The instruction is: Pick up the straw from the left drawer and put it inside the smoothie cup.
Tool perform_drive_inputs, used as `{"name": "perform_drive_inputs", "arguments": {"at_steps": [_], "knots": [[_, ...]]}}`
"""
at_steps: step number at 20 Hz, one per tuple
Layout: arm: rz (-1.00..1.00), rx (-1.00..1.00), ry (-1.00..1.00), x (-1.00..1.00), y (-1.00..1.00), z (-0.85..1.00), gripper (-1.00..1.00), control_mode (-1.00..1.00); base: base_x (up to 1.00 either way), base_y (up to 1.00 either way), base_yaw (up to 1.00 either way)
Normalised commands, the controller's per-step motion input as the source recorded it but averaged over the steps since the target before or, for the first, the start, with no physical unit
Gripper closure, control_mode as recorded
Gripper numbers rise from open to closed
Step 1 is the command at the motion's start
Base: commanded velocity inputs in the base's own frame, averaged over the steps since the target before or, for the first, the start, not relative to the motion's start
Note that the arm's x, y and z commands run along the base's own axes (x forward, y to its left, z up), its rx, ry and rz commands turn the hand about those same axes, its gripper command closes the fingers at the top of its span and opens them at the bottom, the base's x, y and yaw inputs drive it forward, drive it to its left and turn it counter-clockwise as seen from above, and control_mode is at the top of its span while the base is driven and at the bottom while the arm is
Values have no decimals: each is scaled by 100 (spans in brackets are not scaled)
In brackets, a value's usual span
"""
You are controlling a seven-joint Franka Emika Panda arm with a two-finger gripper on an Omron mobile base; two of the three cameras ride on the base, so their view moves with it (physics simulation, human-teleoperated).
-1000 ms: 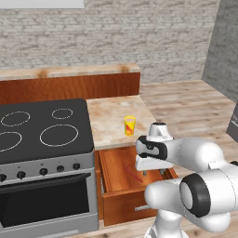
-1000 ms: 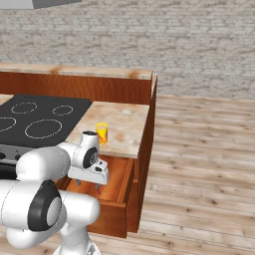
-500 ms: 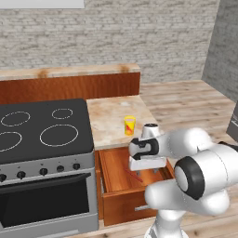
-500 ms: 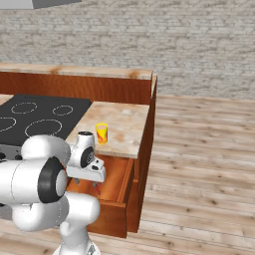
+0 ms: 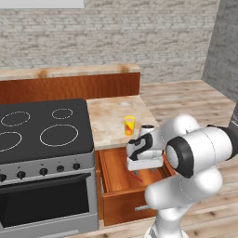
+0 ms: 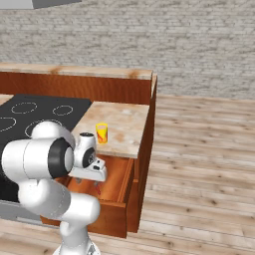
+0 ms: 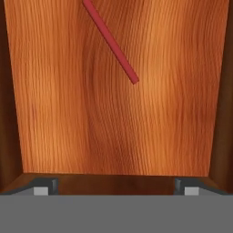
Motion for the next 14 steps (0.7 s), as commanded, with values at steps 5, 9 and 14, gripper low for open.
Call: {"name": "perform_drive_inputs", "arguments": {"at_steps": [5, 9, 14], "knots": [[0, 0, 0, 24, 0, -20, -100, -100, 0, 0, 0], [0, 0, 0, 20, 1, -25, -100, -100, 0, 0, 0], [0, 0, 0, 13, 0, -29, -100, -100, 0, 0, 0]]}}
